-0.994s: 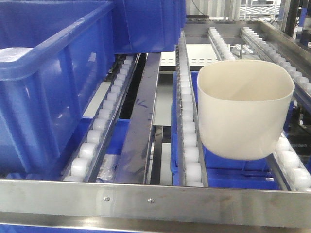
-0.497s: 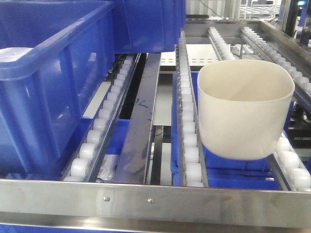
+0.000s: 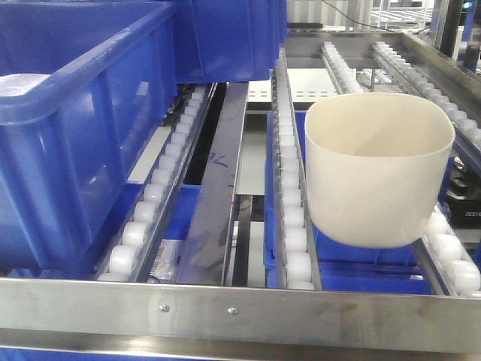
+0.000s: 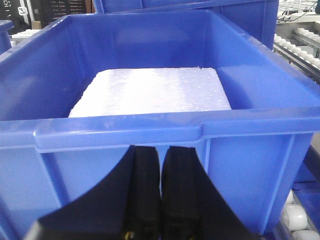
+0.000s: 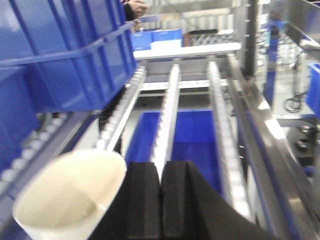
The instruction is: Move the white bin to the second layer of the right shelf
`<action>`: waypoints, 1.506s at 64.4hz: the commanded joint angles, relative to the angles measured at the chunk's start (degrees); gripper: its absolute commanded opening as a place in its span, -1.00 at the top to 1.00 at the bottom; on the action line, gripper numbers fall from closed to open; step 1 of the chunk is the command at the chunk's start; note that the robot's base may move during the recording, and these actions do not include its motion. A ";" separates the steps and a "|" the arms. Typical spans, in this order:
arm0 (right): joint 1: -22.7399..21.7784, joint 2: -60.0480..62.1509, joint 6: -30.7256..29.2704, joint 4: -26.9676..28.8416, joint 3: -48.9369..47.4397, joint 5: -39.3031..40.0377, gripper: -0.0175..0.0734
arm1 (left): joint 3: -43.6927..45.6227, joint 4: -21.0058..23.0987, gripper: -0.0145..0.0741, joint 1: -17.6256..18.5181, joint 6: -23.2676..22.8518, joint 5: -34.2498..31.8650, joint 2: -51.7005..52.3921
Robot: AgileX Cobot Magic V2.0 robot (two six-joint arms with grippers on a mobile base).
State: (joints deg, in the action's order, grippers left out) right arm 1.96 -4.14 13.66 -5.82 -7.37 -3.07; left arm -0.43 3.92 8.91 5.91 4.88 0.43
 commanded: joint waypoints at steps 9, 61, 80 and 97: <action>-3.76 5.70 0.01 0.48 5.87 4.80 0.50 | -2.11 0.31 0.48 0.21 -0.20 -4.88 0.80; -3.84 5.87 -4.53 3.19 8.15 4.02 0.50 | -2.11 0.31 0.48 0.21 -0.20 -4.88 0.80; -3.84 5.87 -7.91 5.82 8.15 4.02 0.50 | -2.11 0.31 0.48 0.21 -0.20 -4.88 0.80; -3.84 5.87 -7.91 5.82 8.15 4.02 0.50 | -2.11 0.31 0.48 0.21 -0.20 -4.88 0.80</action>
State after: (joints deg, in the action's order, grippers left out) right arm -1.58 0.56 6.26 0.00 1.68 -3.99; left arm -0.43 3.92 8.91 5.91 4.88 0.43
